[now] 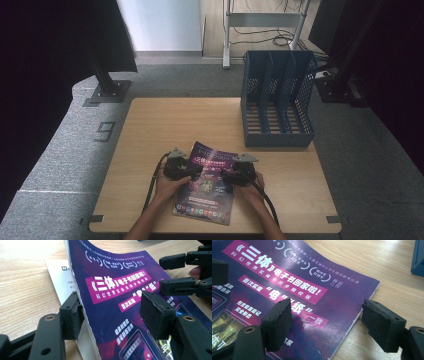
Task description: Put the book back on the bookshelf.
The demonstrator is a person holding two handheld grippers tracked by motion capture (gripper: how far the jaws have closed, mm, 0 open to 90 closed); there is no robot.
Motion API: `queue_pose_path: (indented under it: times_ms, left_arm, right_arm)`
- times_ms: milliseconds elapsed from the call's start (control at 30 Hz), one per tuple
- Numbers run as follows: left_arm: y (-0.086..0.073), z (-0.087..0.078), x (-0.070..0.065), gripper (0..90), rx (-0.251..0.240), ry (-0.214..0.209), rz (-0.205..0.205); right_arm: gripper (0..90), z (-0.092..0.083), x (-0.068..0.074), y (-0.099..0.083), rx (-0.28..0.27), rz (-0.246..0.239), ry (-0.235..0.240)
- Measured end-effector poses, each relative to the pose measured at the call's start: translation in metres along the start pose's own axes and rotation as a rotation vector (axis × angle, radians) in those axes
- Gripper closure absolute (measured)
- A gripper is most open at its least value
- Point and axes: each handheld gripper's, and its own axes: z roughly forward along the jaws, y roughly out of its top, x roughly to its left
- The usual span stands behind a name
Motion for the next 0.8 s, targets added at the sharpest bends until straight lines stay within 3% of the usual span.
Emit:
queue_pose_path:
  times_ms: [200, 400, 733, 800]
  left_arm:
    - [0.014, 0.002, -0.006, 38.0, 0.016, -0.027, 0.033]
    - [0.014, 0.007, -0.008, 38.6, 0.042, 0.014, 0.063]
    - [0.011, 0.012, -0.001, 44.3, 0.055, 0.020, 0.040]
    - [0.010, 0.012, -0.001, 45.4, 0.053, 0.005, 0.043]
  right_arm:
    - [24.1, 0.000, 0.000, 0.000, 0.001, 0.003, 0.001]
    - [24.2, 0.000, 0.000, 0.000, 0.003, 0.012, 0.003]
    - [24.3, 0.000, 0.000, 0.000, 0.003, 0.014, 0.002]
    - [24.3, 0.000, 0.000, 0.000, 0.003, 0.014, 0.002]
